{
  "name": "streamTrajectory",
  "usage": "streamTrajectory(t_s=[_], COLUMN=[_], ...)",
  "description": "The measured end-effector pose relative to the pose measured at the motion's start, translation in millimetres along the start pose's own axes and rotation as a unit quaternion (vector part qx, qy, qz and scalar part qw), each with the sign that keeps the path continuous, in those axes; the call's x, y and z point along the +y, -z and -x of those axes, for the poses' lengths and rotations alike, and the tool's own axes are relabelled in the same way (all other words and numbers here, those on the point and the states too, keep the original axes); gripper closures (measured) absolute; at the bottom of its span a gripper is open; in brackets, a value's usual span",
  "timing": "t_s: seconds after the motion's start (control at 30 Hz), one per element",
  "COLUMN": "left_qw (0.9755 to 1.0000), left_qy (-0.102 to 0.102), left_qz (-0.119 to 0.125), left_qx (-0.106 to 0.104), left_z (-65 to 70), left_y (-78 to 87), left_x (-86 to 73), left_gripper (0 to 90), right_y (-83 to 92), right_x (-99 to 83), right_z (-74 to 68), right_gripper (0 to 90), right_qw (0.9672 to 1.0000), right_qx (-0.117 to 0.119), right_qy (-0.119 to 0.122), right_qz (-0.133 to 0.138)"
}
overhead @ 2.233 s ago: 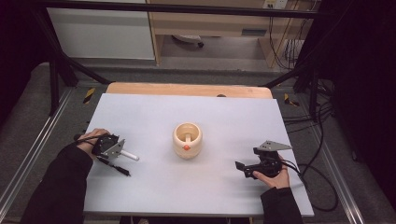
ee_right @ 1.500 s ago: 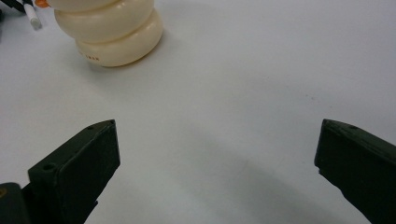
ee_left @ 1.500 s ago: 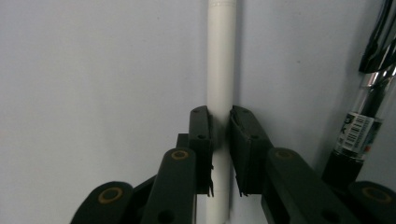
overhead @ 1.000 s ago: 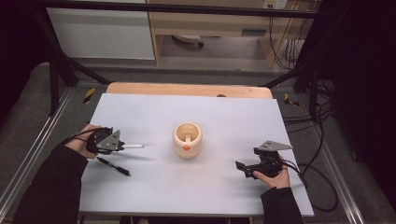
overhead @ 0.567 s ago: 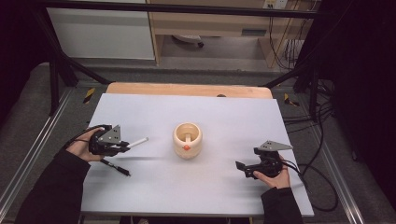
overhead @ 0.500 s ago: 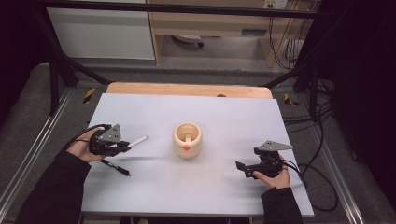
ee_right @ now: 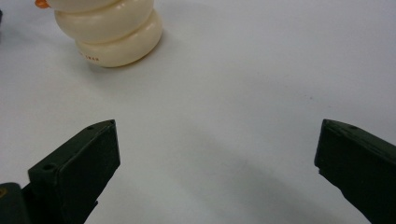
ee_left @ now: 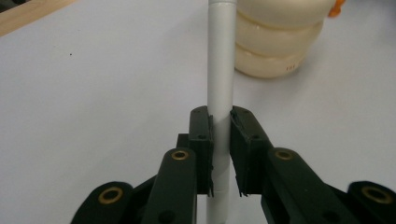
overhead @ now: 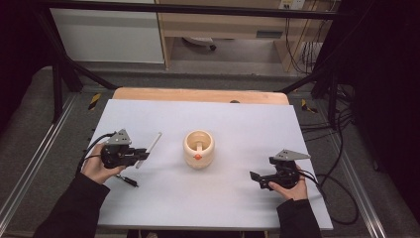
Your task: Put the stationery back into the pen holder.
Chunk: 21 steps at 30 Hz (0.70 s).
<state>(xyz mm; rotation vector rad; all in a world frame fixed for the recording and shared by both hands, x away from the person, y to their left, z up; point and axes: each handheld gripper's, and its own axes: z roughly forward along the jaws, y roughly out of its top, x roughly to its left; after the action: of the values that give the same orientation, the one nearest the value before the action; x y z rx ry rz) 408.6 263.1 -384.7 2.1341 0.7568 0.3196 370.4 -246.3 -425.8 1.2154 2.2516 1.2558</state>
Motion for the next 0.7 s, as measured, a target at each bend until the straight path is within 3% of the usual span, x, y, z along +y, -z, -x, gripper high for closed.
streamTrajectory(t_s=[0.17,0.4,0.63,0.7], left_qw=[0.9975,0.9898,0.9834,0.9828], left_qy=[0.050,0.095,0.111,0.109], left_qz=[0.048,0.101,0.140,0.145], left_qx=[0.018,0.031,0.035,0.034], left_z=[9.3,23.5,37.3,40.8], left_y=[-4.1,-8.0,-13.2,-14.8], left_x=[1.1,8.8,24.1,29.3], left_gripper=[78.9,78.9,78.9,78.9], right_y=[0.3,-0.8,-0.6,-0.6], right_x=[0.0,-0.3,-0.3,-0.3], right_z=[-0.2,-0.7,-0.7,-0.6], right_gripper=[0.9,0.9,0.9,0.9], right_qw=[1.0000,1.0000,1.0000,1.0000], right_qx=[0.000,0.001,0.001,0.001], right_qy=[-0.003,-0.002,-0.001,-0.002], right_qz=[-0.001,-0.003,-0.003,-0.003])
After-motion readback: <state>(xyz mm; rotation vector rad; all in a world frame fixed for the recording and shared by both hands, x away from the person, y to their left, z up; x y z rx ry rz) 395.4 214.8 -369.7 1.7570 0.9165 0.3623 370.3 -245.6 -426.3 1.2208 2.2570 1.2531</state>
